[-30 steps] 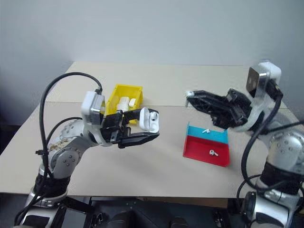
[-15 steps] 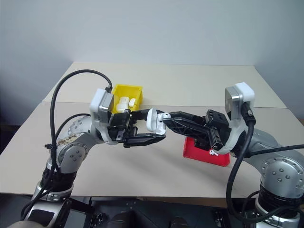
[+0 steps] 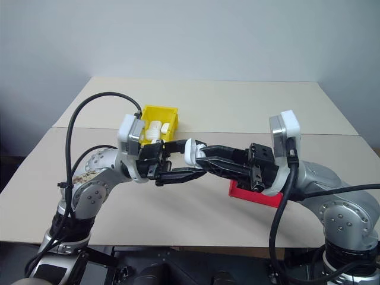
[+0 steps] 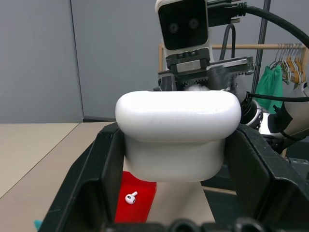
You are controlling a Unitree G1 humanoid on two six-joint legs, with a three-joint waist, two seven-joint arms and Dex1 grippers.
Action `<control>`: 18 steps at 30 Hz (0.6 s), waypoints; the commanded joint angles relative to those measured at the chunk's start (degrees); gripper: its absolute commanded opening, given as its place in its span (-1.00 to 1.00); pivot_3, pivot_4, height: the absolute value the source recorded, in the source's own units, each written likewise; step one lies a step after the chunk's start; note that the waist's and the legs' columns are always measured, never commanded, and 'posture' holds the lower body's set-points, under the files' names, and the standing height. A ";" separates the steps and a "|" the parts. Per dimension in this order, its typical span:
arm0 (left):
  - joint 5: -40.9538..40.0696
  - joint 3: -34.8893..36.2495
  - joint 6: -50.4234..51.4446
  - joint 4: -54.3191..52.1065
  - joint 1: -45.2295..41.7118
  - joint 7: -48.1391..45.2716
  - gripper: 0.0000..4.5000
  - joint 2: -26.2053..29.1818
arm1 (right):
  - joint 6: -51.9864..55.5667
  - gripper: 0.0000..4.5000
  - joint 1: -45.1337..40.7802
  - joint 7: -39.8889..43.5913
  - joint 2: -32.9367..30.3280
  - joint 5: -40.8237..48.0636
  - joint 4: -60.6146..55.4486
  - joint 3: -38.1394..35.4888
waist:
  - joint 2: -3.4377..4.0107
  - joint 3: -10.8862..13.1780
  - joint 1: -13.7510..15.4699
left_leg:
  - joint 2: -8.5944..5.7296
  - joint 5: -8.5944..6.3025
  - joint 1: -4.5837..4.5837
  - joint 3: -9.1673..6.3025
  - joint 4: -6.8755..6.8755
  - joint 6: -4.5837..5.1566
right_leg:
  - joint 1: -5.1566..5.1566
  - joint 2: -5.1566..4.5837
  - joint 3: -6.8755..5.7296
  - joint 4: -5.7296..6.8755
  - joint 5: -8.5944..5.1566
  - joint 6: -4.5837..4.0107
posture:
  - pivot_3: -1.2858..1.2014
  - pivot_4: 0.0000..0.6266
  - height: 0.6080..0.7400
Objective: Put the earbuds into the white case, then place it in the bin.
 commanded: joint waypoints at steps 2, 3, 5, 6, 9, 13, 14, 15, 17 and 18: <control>-1.04 0.75 -0.52 -2.65 -0.88 -0.35 0.25 -0.68 | -2.31 0.50 1.18 2.20 -2.19 -2.62 -1.55 1.53 | 0.00 0.00 0.01 | 0.00 0.00 0.00 -0.01 0.00 0.00 | 0.00 0.01 -0.01 0.00 0.00 0.00 | 0.03 -0.52 1.00; -0.90 0.80 -0.50 -2.56 -0.94 -0.45 0.25 -0.73 | -2.65 0.65 1.19 2.37 -2.44 -2.72 -1.41 1.52 | 0.00 0.00 0.02 | 0.00 0.00 0.00 -0.01 0.00 0.00 | 0.00 0.01 -0.01 0.00 0.00 0.00 | 0.03 -0.52 1.00; -0.72 0.92 -0.55 -2.27 -1.04 -0.68 0.25 -0.75 | -3.17 0.78 1.12 2.58 -2.94 -2.58 -0.98 1.04 | -0.01 0.00 0.00 | 0.00 0.00 0.00 0.00 0.01 0.00 | 0.00 0.00 0.00 0.00 0.00 0.00 | 0.03 -0.52 1.00; -0.61 0.93 -0.59 -2.11 -1.07 -0.75 0.25 -0.76 | -3.37 0.78 1.13 2.91 -3.52 -2.40 -0.68 0.42 | -0.01 0.00 0.01 | 0.00 0.00 0.00 -0.01 0.00 0.00 | 0.00 0.00 -0.01 0.00 0.00 0.00 | 0.03 -0.52 1.00; -0.15 0.78 -0.71 -1.63 -0.81 -0.97 0.25 -0.72 | -3.77 0.78 1.04 4.97 -5.98 -1.26 0.75 -2.33 | -0.01 0.00 0.04 | 0.00 0.00 -0.01 0.00 0.00 0.00 | 0.00 0.00 0.00 0.00 0.00 0.00 | 0.03 -0.52 1.00; 1.40 0.01 -1.25 0.09 -0.24 -1.70 0.25 -0.81 | -4.15 0.42 -1.84 6.78 -8.71 1.18 3.69 -4.89 | -0.02 0.00 0.09 | 0.00 0.00 0.00 0.00 0.01 0.00 | 0.01 0.00 -0.01 -0.01 0.00 0.00 | 0.03 -0.52 1.00; 1.94 -0.28 -1.41 0.85 -0.13 -1.79 0.25 -0.98 | -4.39 0.25 -3.20 6.94 -9.16 0.86 4.25 -4.56 | -0.02 0.00 0.05 | 0.00 0.00 0.00 0.00 0.00 0.00 | 0.00 0.00 -0.01 -0.01 0.00 0.00 | 0.03 -0.52 1.00; 2.93 -0.75 -1.96 1.70 -0.08 -1.94 0.25 -1.17 | -4.57 0.09 -4.71 7.05 -9.48 0.11 4.82 -3.82 | -0.02 0.00 -0.09 | 0.00 0.00 0.00 0.00 0.00 0.00 | 0.00 0.00 -0.01 -0.01 0.00 0.00 | 0.03 -0.52 1.00; 4.25 -1.60 -2.60 3.59 -0.20 -2.25 0.25 -1.73 | -5.11 -0.22 -8.51 7.25 -10.01 -3.64 5.49 -0.23 | -0.02 0.00 -0.30 | 0.00 0.00 0.01 0.00 0.00 0.00 | -0.01 0.01 0.01 0.00 0.00 -0.01 | 0.03 -0.52 1.00; 5.23 -2.18 -3.26 4.49 -0.36 -2.42 0.25 -2.07 | -5.21 -0.35 -10.91 6.97 -9.93 -6.16 5.66 2.41 | -0.02 0.00 -0.38 | 0.00 0.00 0.01 0.00 0.01 0.00 | -0.01 0.01 0.01 0.01 0.00 -0.01 | 0.03 -0.52 1.00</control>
